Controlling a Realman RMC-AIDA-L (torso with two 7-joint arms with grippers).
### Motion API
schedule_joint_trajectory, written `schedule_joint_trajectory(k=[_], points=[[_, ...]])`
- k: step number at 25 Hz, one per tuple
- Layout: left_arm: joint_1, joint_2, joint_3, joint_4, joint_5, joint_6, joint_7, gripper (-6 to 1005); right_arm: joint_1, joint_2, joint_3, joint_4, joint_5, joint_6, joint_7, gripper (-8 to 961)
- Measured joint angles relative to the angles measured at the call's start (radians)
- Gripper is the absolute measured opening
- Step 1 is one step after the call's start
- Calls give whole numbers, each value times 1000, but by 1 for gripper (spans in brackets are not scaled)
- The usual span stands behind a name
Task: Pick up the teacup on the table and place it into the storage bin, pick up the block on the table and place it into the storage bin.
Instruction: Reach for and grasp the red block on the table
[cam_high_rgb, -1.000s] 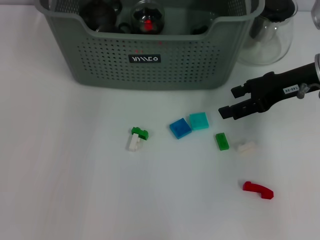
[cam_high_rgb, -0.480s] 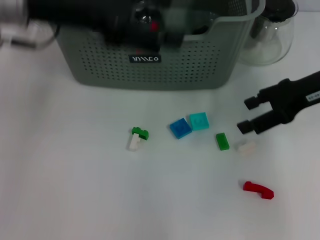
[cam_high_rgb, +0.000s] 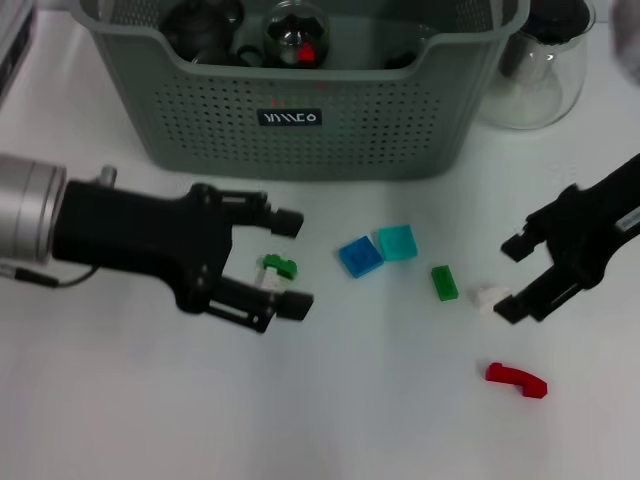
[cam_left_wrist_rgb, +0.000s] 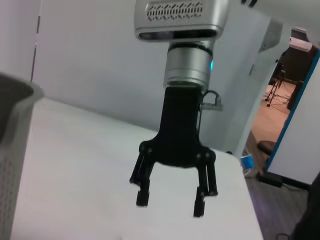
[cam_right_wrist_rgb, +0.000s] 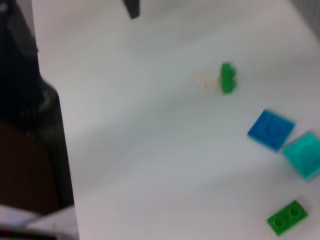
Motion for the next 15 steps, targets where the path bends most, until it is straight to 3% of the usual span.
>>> schedule_joint_trajectory(k=[4, 15], points=[[38, -5, -15, -18, 7, -17, 89, 921, 7, 17, -104, -10, -18, 17, 41, 901], [51, -1, -100, -101, 12, -91, 153, 921, -25, 24, -488, 0, 0, 171, 186, 900]])
